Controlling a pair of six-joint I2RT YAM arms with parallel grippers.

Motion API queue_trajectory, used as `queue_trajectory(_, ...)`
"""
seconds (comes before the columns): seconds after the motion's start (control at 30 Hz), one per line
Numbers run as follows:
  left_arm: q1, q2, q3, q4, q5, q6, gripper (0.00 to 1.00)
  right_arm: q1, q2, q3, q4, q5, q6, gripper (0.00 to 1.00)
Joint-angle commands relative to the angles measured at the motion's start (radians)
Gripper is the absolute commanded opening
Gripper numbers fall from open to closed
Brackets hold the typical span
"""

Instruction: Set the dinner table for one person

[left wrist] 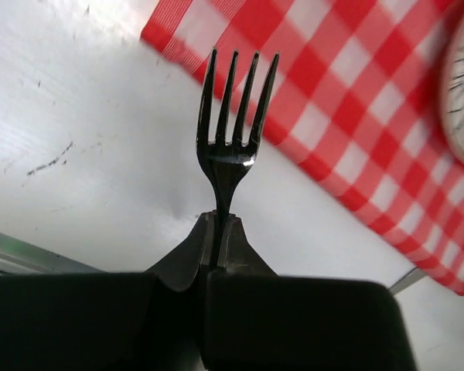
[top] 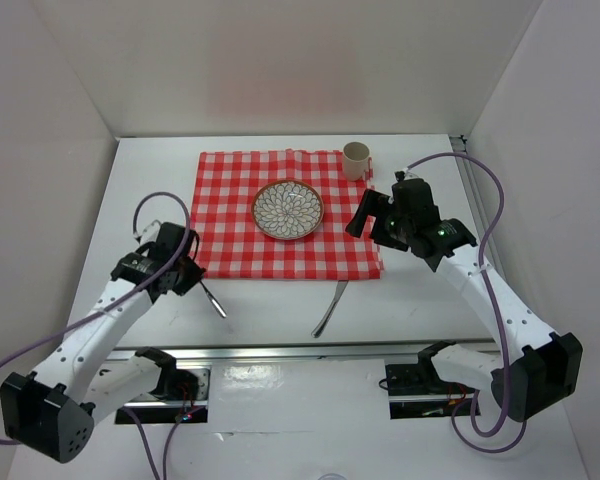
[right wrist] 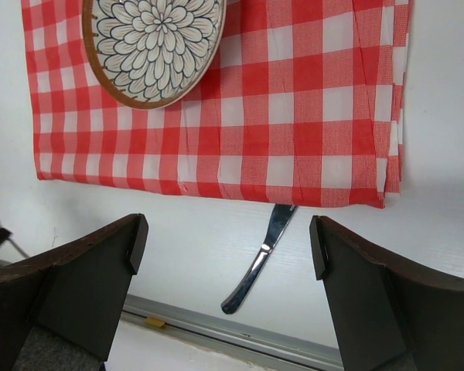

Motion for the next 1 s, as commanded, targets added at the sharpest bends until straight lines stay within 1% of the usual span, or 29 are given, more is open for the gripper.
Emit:
queue_trajectory(0.0, -0.003, 0.029, 0.102, -0.052, -0.064, 0.136, 0.0, 0.008, 0.003, 0.024, 0.007, 0.012, -0.008, 0.99)
queue_trajectory(0.07, -0.003, 0.113, 0.182, -0.052, -0.076, 0.201, 0.0, 0.008, 0.003, 0.024, 0.007, 0.012, -0.017, 0.99)
queue_trajectory(0.13, -0.003, 0.178, 0.253, 0.006, -0.076, 0.301, 0.0, 0.008, 0.003, 0.024, 0.007, 0.012, -0.017, 0.99)
queue_trajectory(0.17, -0.003, 0.254, 0.283, 0.037, -0.076, 0.343, 0.0, 0.008, 0.003, 0.024, -0.002, 0.012, -0.017, 0.99)
queue_trajectory(0.23, -0.003, 0.351, 0.355, 0.074, -0.076, 0.424, 0.0, 0.008, 0.003, 0.034, -0.013, 0.021, -0.017, 0.99)
queue_trajectory(0.27, -0.003, 0.403, 0.437, 0.074, -0.089, 0.496, 0.0, 0.008, -0.008, 0.034, -0.025, 0.021, -0.017, 0.99)
queue_trajectory(0.3, -0.003, 0.507, 0.476, 0.089, -0.089, 0.538, 0.0, 0.008, -0.008, 0.034, -0.039, 0.021, -0.017, 0.99)
queue_trajectory(0.33, -0.003, 0.558, 0.555, 0.089, -0.101, 0.607, 0.0, 0.008, -0.02, 0.034, -0.039, 0.012, -0.017, 0.99)
queue_trajectory(0.4, -0.003, 0.656, 0.634, 0.108, -0.087, 0.696, 0.0, 0.008, -0.029, 0.034, -0.077, 0.012, -0.008, 0.99)
queue_trajectory(0.43, -0.003, 0.758, 0.675, 0.097, -0.087, 0.727, 0.0, 0.008, -0.042, 0.034, -0.087, 0.001, -0.008, 0.99)
queue_trajectory(0.47, -0.003, 0.812, 0.77, 0.055, -0.099, 0.759, 0.0, 0.008, -0.042, 0.025, -0.087, 0.001, 0.004, 0.99)
queue_trajectory(0.53, -0.003, 0.908, 0.855, 0.03, -0.077, 0.803, 0.0, 0.008, -0.068, 0.002, -0.131, 0.001, 0.014, 0.99)
queue_trajectory(0.57, -0.003, 0.989, 0.927, 0.021, -0.076, 0.828, 0.0, 0.008, -0.068, -0.008, -0.131, 0.001, 0.029, 0.99)
queue_trajectory(0.67, -0.003, 1.081, 1.008, 0.011, -0.066, 0.856, 0.0, 0.008, -0.095, -0.062, -0.153, -0.009, 0.052, 0.98)
queue_trajectory(0.7, -0.003, 1.138, 1.056, 0.011, -0.041, 0.892, 0.0, 0.018, -0.095, -0.08, -0.153, -0.009, 0.052, 0.97)
queue_trajectory(0.77, 0.007, 1.192, 1.117, -0.035, -0.067, 0.873, 0.0, 0.018, -0.095, -0.099, -0.179, -0.009, 0.067, 0.96)
queue_trajectory(0.8, 0.021, 1.21, 1.149, -0.035, -0.028, 0.873, 0.0, 0.027, -0.095, -0.113, -0.179, 0.003, 0.076, 0.96)
queue_trajectory(0.87, 0.052, 1.235, 1.159, -0.035, 0.035, 0.862, 0.0, 0.027, -0.095, -0.126, -0.188, 0.017, 0.087, 0.96)
queue_trajectory(0.93, 0.062, 1.259, 1.171, -0.021, 0.048, 0.862, 0.0, 0.027, -0.095, -0.137, -0.188, 0.027, 0.098, 0.96)
queue_trajectory(0.97, 0.062, 1.281, 1.171, -0.021, 0.058, 0.853, 0.0, 0.027, -0.095, -0.137, -0.188, 0.027, 0.098, 0.98)
